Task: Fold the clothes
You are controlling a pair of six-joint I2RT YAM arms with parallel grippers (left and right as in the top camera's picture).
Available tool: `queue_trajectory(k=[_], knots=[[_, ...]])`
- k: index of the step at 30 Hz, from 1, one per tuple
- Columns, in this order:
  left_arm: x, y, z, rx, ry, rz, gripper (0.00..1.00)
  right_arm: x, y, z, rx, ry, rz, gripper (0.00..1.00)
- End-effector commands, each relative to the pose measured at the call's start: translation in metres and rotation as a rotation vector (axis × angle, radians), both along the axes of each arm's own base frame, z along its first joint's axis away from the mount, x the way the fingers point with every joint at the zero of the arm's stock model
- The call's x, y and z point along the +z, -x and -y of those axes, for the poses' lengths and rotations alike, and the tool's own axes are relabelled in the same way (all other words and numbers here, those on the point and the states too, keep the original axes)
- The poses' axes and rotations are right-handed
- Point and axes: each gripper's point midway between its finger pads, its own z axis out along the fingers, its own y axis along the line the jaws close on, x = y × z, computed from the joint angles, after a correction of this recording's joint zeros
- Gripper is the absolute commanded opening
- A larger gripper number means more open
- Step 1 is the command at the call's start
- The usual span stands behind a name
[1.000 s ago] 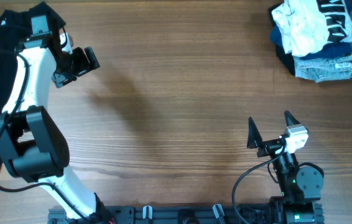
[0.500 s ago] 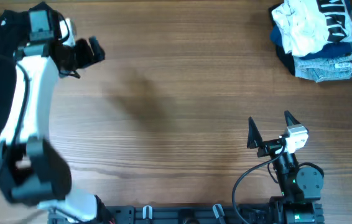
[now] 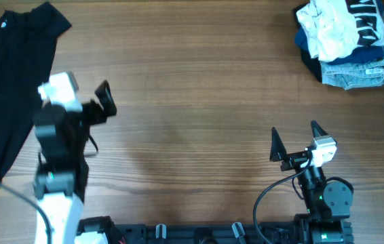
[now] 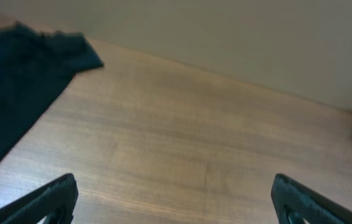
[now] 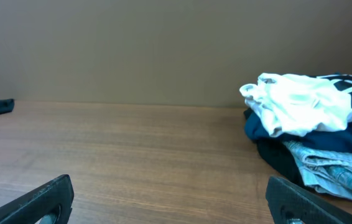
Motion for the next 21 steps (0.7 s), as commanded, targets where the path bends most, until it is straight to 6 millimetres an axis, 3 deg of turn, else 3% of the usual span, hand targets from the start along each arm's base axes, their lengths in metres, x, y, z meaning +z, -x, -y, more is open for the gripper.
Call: queue_trajectory(k=[1,4,8,21], knots=[[-0.020,0.027,-0.001,0.013,-0.017,0.099,1.00,0.003,0.000,0.002,-0.013,0.010,0.015,1.00],[-0.036,0.046,0.001,0.013,-0.022,0.152,1.00,0.003,0.000,0.002,-0.013,0.011,0.015,1.00],[-0.040,0.061,0.001,0.017,-0.029,0.212,1.00,0.003,0.000,0.002,-0.013,0.010,0.015,1.00],[-0.057,0.078,0.002,0.022,-0.037,0.296,1.00,0.003,0.000,0.002,-0.013,0.010,0.015,1.00]])
